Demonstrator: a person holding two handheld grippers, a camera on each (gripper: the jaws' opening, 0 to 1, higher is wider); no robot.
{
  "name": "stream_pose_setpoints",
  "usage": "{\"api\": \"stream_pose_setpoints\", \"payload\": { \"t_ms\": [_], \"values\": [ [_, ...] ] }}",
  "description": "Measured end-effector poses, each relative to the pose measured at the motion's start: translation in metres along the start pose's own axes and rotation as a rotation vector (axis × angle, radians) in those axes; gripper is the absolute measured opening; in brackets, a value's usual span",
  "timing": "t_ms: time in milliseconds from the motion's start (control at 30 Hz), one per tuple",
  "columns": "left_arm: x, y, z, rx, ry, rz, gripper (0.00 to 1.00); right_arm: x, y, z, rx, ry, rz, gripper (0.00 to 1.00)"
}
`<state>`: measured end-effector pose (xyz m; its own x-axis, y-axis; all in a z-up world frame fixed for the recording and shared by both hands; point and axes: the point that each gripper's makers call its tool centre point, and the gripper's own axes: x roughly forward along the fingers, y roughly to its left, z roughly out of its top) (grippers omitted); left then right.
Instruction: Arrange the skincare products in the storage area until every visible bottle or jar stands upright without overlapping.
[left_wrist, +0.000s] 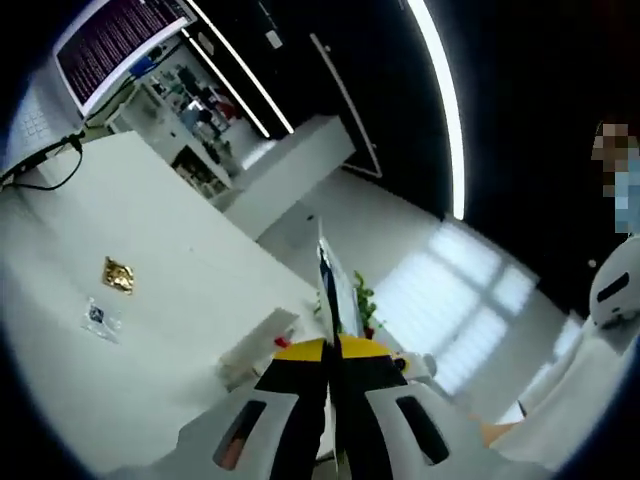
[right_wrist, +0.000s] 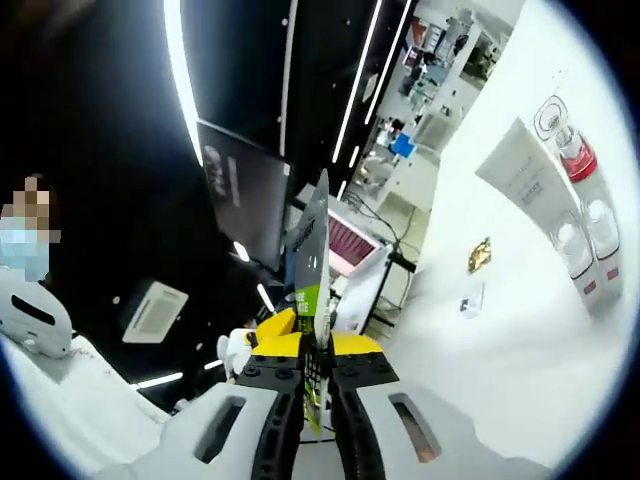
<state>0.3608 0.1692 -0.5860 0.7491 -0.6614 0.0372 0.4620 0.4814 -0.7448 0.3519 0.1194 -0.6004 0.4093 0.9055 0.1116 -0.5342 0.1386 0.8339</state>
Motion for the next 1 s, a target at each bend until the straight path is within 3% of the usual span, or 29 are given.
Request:
{"api": "stream_pose_setpoints", "payload": {
  "t_ms": [133,167,233,300,567,700,767,800,833,933,1000],
  "values": [
    [0.001,0.002,-0.007,0.102,0.059,0.009,0.00,-0.001,-0.005,-0.001,-0.018,0.024,-0.051,0.01],
    [0.000,0.002,-0.013,0.105,0.103,0.003,0.01,-0.002,-0.005,-0.001,-0.010,0.024,-0.052,0.01],
    [0.000,0.004,-0.018,0.124,0.141,-0.002,0.10,-0.003,0.004,0.001,0.014,0.010,0.001,0.01],
    [0.001,0.005,-0.025,0.138,0.180,-0.008,0.15,-0.003,0.005,-0.001,0.014,0.020,0.000,0.01],
    [0.003,0.013,-0.045,0.135,0.258,0.004,0.25,-0.008,-0.006,-0.006,0.061,0.019,-0.008,0.01],
    [0.001,0.021,-0.053,0.088,0.293,0.017,0.33,-0.012,-0.011,-0.004,0.120,-0.012,-0.001,0.01],
    [0.000,0.018,-0.057,0.070,0.308,-0.006,0.29,-0.012,-0.013,-0.005,0.131,-0.013,-0.005,0.01],
    [0.000,0.015,-0.059,0.068,0.318,-0.021,0.22,-0.012,-0.017,-0.006,0.128,-0.009,-0.023,0.01],
    [0.000,0.013,-0.061,0.060,0.327,-0.023,0.23,-0.012,-0.017,-0.006,0.127,-0.010,-0.024,0.01],
    [0.000,0.026,-0.062,0.052,0.324,0.040,0.14,-0.014,-0.027,-0.004,0.123,-0.018,-0.065,0.01],
    [0.000,0.029,-0.061,0.055,0.311,0.047,0.06,-0.014,-0.035,-0.006,0.117,-0.008,-0.103,0.01]
  ]
}}
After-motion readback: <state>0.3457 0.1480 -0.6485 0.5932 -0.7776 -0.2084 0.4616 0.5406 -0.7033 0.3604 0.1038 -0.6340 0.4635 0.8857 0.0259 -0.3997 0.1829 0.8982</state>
